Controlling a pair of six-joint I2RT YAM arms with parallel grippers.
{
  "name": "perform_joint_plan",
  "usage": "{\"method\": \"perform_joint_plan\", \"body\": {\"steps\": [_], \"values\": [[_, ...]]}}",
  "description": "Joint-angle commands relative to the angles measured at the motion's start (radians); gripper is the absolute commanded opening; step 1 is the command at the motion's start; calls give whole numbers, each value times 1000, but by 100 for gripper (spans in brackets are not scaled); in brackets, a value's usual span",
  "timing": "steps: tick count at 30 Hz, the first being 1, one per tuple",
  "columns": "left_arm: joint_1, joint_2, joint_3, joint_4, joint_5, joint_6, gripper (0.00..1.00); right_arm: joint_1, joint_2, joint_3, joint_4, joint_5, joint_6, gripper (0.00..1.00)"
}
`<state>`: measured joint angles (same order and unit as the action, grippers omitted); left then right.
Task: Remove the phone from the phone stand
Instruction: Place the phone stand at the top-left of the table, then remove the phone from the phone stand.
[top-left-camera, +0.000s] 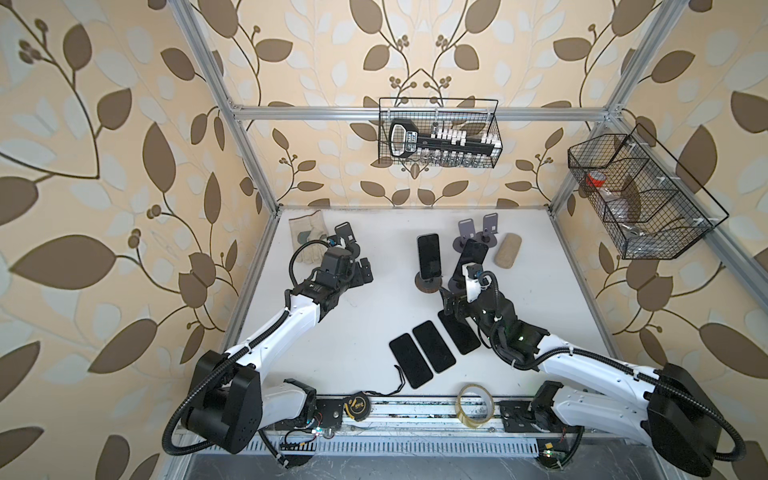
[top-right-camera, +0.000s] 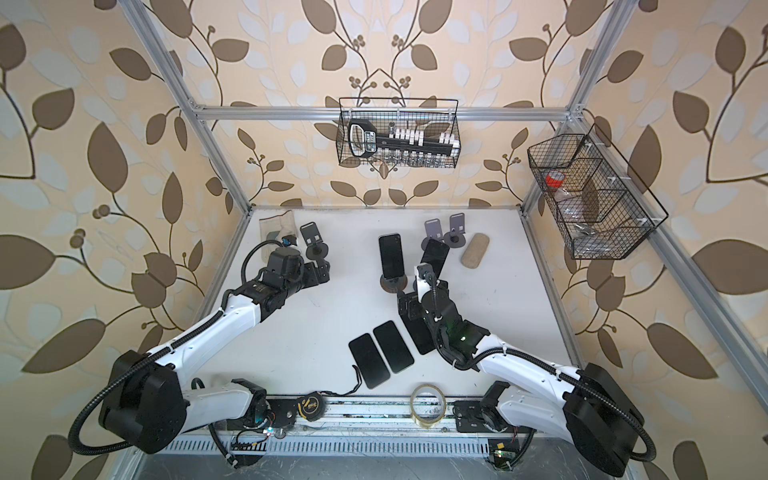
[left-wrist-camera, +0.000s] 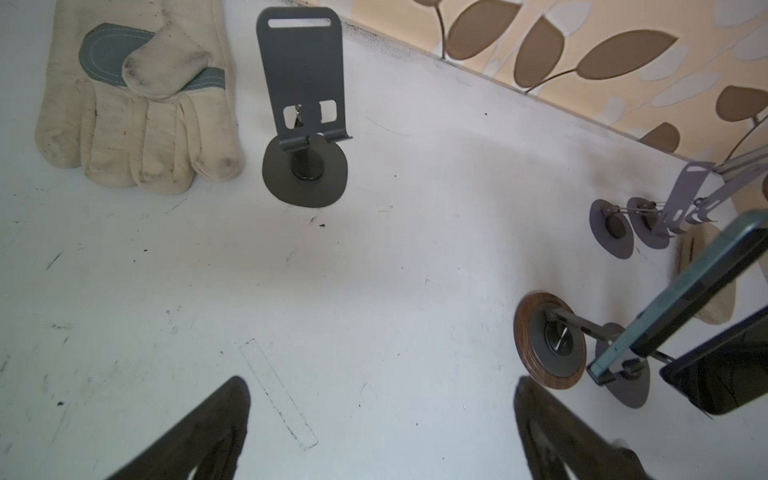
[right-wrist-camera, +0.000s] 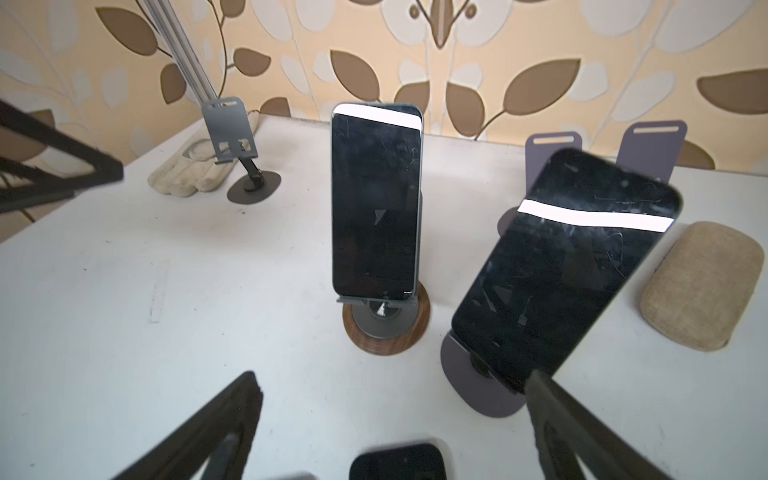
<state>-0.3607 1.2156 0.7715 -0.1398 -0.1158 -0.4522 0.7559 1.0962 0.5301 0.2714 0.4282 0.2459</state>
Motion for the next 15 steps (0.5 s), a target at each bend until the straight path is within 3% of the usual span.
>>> {"method": "perform_joint_plan", "body": {"steps": [1, 6, 15], "values": [[-32, -48, -83, 50, -15, -13, 99, -9, -3, 89, -92, 4, 17, 100], [-60, -75, -206, 228, 86, -60, 99, -20, 61, 244, -209, 83, 92, 100], [-104, -89, -217, 239, 83, -2, 99, -142, 255, 435, -272, -216, 82, 100]]}}
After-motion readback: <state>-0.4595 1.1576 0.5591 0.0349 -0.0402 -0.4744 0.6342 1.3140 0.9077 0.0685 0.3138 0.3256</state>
